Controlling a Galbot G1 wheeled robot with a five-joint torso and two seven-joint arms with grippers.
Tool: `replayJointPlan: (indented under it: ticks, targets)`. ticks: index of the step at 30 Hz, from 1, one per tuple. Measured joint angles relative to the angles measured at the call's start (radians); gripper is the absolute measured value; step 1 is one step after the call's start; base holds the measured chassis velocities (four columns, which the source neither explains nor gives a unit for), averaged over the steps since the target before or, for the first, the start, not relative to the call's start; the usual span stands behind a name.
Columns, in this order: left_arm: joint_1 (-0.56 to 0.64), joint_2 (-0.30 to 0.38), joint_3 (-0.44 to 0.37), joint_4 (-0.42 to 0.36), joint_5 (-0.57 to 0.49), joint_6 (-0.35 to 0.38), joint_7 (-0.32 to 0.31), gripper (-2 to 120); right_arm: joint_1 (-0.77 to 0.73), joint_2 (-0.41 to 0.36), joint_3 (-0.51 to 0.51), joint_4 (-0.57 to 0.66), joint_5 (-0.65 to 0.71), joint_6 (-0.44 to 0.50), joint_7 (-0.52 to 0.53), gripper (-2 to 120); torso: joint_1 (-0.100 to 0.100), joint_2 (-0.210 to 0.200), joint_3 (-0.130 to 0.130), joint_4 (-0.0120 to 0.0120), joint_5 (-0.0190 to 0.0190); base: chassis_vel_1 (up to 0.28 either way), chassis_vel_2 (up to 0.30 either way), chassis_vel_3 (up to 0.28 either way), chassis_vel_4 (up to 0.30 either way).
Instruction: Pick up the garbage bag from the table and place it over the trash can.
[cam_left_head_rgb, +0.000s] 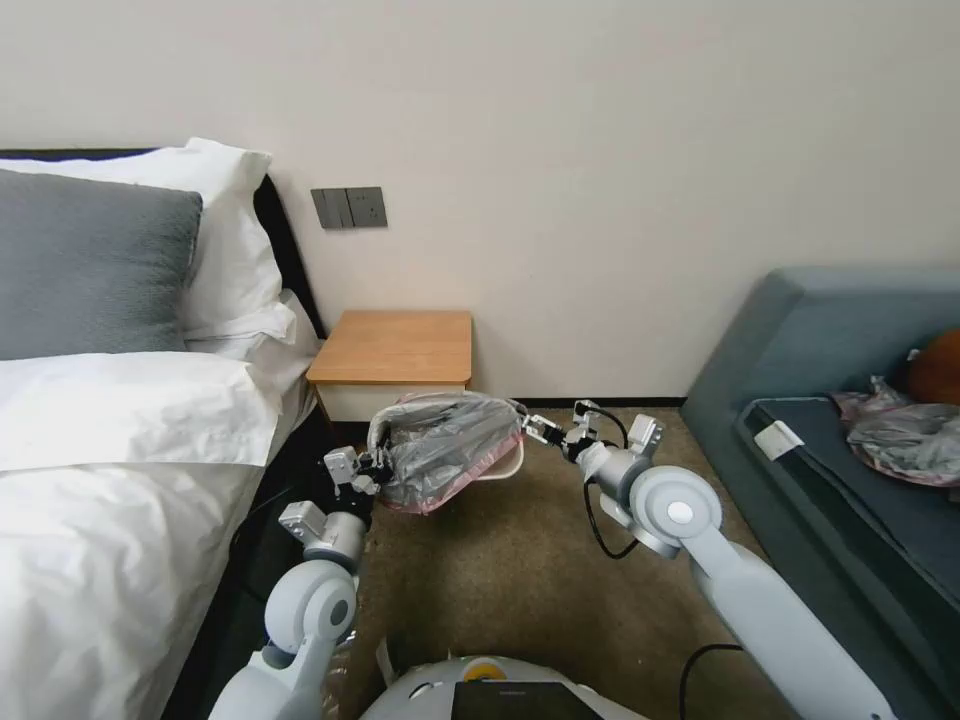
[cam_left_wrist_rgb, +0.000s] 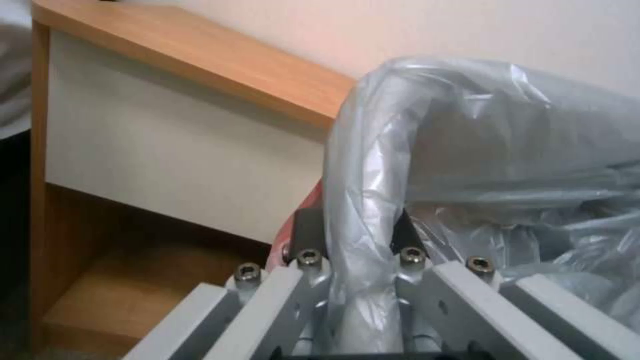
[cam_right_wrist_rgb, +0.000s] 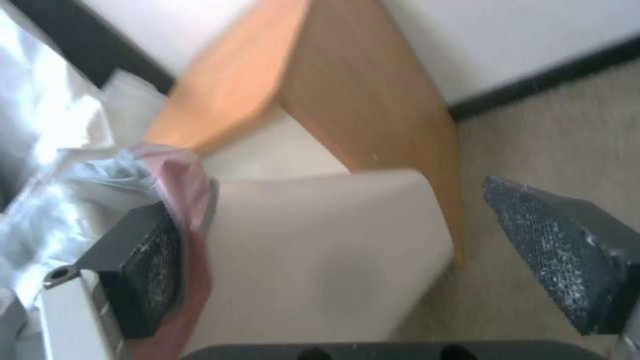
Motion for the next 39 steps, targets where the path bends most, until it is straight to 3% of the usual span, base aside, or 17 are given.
replayJointPlan:
  ticks: [5,19,24,29,39]
  targets:
    - [0.002,0.0,-0.003,-0.001,0.001,0.0,0.0,3,-0.019,-0.026,0.008,0.041,-0.066,0.039,-0.045,100,0.0,0.0,0.0,0.0,0.0,0.0,0.0,0.0,0.0]
    - [-0.002,-0.003,-0.021,0.001,-0.003,0.002,-0.029,3,-0.16,-0.05,0.093,0.202,-0.052,0.074,-0.057,100,0.0,0.0,0.0,-0.0002,0.0,0.0,0.0,0.0,0.0]
    - [-0.002,-0.003,-0.025,0.002,0.001,0.003,-0.04,3,-0.167,-0.045,0.095,0.277,0.048,0.109,-0.027,100,0.0,0.0,0.0,0.0,-0.0002,0.0,0.0,0.0,0.0]
    - [-0.004,-0.003,-0.019,-0.003,0.021,0.003,-0.051,3,-0.142,0.017,0.044,0.294,0.209,0.108,0.031,100,0.0,0.0,0.0,0.0003,-0.0001,0.0,0.0,0.0,0.0]
    - [-0.004,-0.005,-0.013,-0.013,0.043,0.002,-0.053,3,-0.15,0.1,-0.009,0.28,0.293,0.094,0.087,100,0.0,0.0,0.0,0.0001,-0.0001,0.0,0.0,0.0,0.0]
